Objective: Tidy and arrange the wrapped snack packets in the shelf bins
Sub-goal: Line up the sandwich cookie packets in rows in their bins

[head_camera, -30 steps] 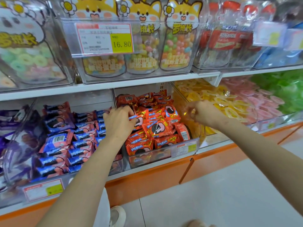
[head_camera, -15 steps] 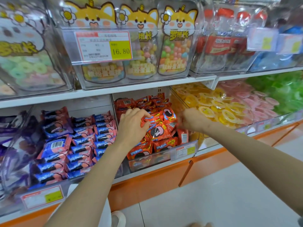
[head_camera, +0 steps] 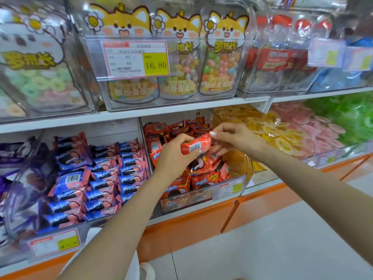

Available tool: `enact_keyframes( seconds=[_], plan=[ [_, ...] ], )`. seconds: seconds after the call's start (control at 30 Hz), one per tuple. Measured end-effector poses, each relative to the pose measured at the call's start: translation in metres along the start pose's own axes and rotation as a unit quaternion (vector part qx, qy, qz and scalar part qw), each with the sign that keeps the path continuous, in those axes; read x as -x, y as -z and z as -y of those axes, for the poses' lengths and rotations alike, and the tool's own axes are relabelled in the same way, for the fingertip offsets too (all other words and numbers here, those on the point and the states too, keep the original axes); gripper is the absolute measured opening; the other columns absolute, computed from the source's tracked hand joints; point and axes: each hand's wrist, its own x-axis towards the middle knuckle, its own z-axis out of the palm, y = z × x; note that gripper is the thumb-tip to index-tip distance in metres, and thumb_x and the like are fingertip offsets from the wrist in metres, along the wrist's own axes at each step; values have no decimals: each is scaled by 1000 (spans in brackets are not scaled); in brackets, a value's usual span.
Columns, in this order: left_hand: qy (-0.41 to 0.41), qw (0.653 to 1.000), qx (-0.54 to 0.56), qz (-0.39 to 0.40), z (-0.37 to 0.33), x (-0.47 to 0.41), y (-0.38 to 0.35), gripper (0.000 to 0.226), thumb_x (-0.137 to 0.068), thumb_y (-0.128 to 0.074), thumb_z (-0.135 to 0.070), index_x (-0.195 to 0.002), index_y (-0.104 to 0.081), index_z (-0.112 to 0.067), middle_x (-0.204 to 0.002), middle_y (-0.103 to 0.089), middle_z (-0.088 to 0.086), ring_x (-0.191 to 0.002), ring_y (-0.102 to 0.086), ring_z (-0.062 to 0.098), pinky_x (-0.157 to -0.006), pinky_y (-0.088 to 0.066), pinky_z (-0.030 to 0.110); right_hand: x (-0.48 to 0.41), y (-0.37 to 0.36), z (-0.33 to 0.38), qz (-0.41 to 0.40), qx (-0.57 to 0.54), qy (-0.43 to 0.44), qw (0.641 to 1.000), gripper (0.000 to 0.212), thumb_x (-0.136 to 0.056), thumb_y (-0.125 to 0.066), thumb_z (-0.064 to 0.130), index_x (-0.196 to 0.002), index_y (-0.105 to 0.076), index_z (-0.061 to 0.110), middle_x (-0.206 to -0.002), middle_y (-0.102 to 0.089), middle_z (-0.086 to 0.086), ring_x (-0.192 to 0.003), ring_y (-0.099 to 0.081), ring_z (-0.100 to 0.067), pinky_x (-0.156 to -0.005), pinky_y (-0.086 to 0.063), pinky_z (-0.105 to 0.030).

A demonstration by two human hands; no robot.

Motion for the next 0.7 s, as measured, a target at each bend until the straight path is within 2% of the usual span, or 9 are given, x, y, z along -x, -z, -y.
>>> enact_keyframes(
  seconds=[0.07, 0.17, 0.23, 0.3, 0.4, 0.47, 0.53, 0.6, 0.7],
  plan=[
    [19, 999, -12, -36, 6, -2, 8, 23, -82, -70, -22, -103, -62, -16, -91, -59, -9, -84, -58, 10, -68, -46, 17, -16, 11, -11, -50, 223, 72, 971, 22, -86, -66, 28, -96, -67, 9, -85, -69, 2, -80, -64, -13, -74, -50, -18],
    [43, 995, -45, -73, 18, -4, 20, 22, -82, -70, -24, -102, -64, -17, -92, -64, -4, -80, -63, 16, -75, -52, 32, -39, 21, -23, -1, 544, 160, 824, 32, -87, -63, 31, -117, -63, 20, -120, -63, -3, -116, -54, -21, -101, -33, -30],
    [47, 991, -98, -78, 23, -4, 25, 25, -83, -69, -25, -106, -64, -16, -99, -67, -1, -71, -58, 6, -75, -50, 29, -52, 17, -30, 55, 645, 154, 747, 46, -86, -61, 37, -130, -53, 27, -133, -54, 0, -129, -43, -21, -112, -17, -36],
    [50, 987, -124, -85, 26, -5, 27, 28, -83, -69, -26, -109, -64, -16, -103, -68, 0, -74, -57, 8, -75, -49, 29, -65, 10, -38, 86, 693, 129, 704, 59, -84, -60, 49, -137, -43, 28, -138, -49, 2, -131, -42, -21, -114, -21, -43],
    [52, 986, -135, -80, 26, -7, 28, 31, -83, -68, -30, -111, -64, -15, -106, -68, 2, -90, -61, 16, -76, -49, 30, -80, 6, -47, 92, 706, 82, 697, 72, -83, -53, 62, -142, -36, 26, -137, -51, -3, -122, -51, -25, -99, -44, -40],
    [53, 986, -142, -73, 26, -8, 28, 32, -83, -68, -31, -112, -63, -16, -107, -68, 2, -89, -62, 16, -77, -50, 32, -88, 5, -50, 88, 704, 61, 702, 78, -80, -52, 68, -143, -35, 24, -130, -56, -7, -117, -54, -28, -93, -48, -39],
    [52, 985, -147, -68, 26, -9, 26, 32, -83, -68, -32, -111, -63, -17, -105, -68, 0, -80, -59, 12, -74, -50, 30, -95, 4, -53, 94, 700, 40, 707, 85, -77, -52, 71, -144, -32, 24, -130, -57, -8, -118, -54, -28, -96, -47, -42],
    [46, 985, -152, -63, 25, -10, 24, 32, -83, -68, -33, -111, -63, -17, -106, -68, -1, -84, -60, 13, -71, -46, 27, -100, 3, -54, 100, 691, 25, 716, 84, -76, -55, 70, -144, -31, 25, -131, -56, -8, -120, -52, -27, -101, -43, -46],
    [47, 984, -162, -54, 24, -9, 21, 32, -83, -67, -35, -110, -63, -17, -107, -67, -1, -92, -59, 14, -68, -39, 24, -99, 6, -52, 86, 674, 40, 733, 68, -81, -57, 59, -137, -42, 25, -121, -62, -7, -115, -56, -25, -109, -33, -46]
  ],
)
